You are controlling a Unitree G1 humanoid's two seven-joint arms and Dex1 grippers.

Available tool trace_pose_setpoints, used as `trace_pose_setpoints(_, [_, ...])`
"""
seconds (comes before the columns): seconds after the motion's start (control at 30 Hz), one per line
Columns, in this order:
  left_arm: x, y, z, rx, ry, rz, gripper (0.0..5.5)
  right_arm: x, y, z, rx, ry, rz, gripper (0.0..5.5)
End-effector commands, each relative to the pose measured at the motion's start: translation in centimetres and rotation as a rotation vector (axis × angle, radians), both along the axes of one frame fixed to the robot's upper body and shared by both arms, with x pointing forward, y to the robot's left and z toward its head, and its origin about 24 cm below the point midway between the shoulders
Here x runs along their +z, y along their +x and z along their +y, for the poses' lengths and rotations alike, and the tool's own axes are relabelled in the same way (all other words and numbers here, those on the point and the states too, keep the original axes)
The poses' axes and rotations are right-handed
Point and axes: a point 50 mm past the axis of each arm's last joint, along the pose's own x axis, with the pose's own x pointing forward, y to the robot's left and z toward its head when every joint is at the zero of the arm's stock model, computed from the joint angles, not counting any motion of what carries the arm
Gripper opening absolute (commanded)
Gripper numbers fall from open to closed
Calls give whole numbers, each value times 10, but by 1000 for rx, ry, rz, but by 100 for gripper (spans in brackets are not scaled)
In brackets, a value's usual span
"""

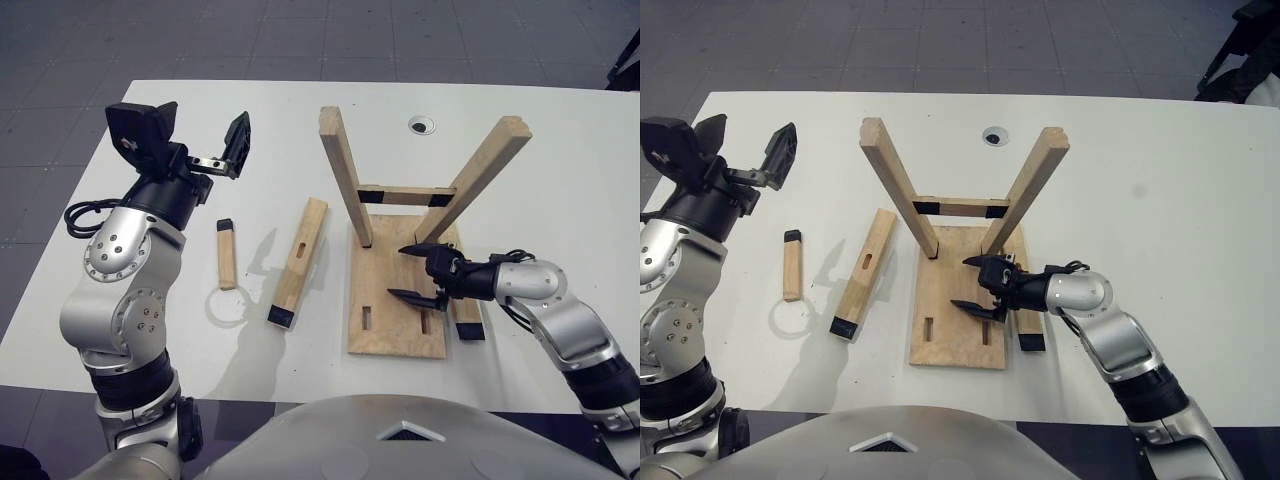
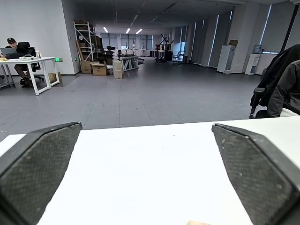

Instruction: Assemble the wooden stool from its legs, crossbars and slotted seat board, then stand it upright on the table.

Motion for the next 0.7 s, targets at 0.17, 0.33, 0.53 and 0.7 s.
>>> trace_pose_setpoints(0.17, [-7, -1, -8, -38, -9, 28, 516, -30, 0, -10, -71, -127, 77, 394])
trace_pose_setpoints(0.33, [-20, -2, -8, -26, 6, 68, 516, 21, -1, 4, -35, -16, -70, 394])
trace_pose_setpoints(0.53, [-40, -15, -6, 122, 55, 146, 516, 82, -28, 5, -85, 82, -249, 394])
trace_pose_setpoints(0.7, [-70, -34, -12, 265, 83, 308, 516, 97, -61, 9, -173, 158, -270, 394])
